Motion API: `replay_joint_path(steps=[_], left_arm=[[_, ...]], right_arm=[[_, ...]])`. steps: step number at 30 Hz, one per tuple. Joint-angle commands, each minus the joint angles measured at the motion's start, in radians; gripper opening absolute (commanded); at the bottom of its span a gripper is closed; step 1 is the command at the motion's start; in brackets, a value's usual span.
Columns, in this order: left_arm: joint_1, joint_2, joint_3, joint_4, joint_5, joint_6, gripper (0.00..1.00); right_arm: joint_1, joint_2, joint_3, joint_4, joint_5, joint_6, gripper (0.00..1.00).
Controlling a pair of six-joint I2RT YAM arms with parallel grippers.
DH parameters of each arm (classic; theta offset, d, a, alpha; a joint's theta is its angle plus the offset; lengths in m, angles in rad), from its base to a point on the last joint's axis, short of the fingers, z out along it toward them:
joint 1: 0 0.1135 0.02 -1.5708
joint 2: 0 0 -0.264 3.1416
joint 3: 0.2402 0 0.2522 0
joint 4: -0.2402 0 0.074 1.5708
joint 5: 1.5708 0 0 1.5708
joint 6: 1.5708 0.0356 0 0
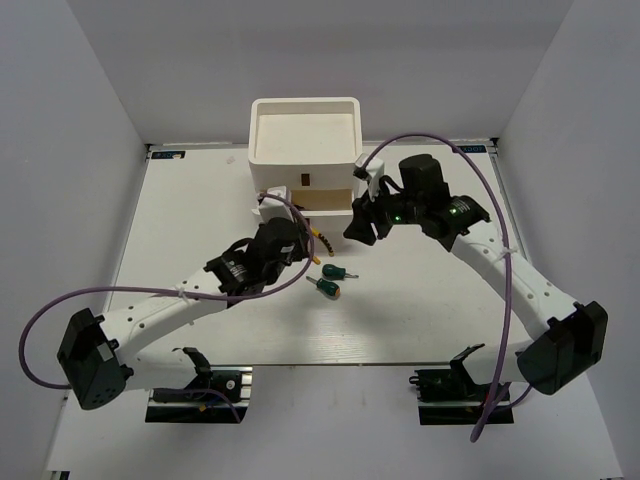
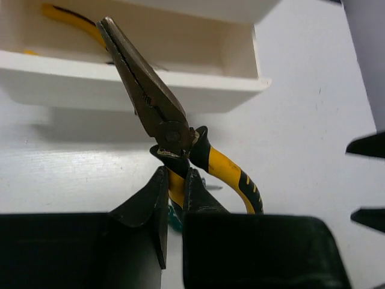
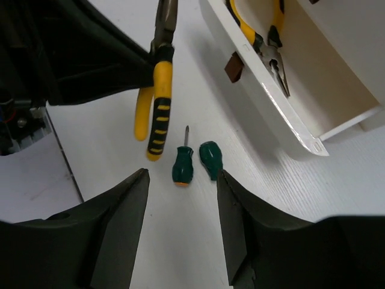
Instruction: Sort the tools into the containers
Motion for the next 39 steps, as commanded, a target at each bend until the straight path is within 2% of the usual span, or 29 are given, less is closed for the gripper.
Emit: replay_joint_path(steps=[1,8,13,19,23,31,39], left_arm=[[0.029,-0.054,-0.025,0.192,-0.104,-0.040,0.00],[0.064,-0.022,-0.025,0.284,-0.069,-0.090,0.00],[0.086,-0.011,-0.053,0.381,-0.069,-0.144,0.00],[0.115,0.012,-0.123,0.543,-0.145,-0.189,0.00],[0.136,0.072,-0.111,0.620,-0.135,-0.218,0.00],[0.156,0.217,0.018,0.619,-0.125,-0.267,0.00],[0.175,0.257,0.036,0.602,-0.156,-0.320,0.00]], right_arm=[[-0.010,0.010,0.042,-0.018,-0.094,0.026,0.55],[-0.016,0.056,0.088,-0.014,-0.115,0.006,0.55],[-0.021,0.079,0.091,0.049,-0.152,0.008,0.55],[-0.045,0.074,0.093,0.059,-0.146,0.006,0.55],[-0.065,0.050,0.055,0.065,-0.151,0.002,0.55],[-0.116,0.004,-0.005,0.074,-0.157,0.006,0.56],[-0.165,-0.016,-0.045,0.083,-0.175,0.017,0.56]])
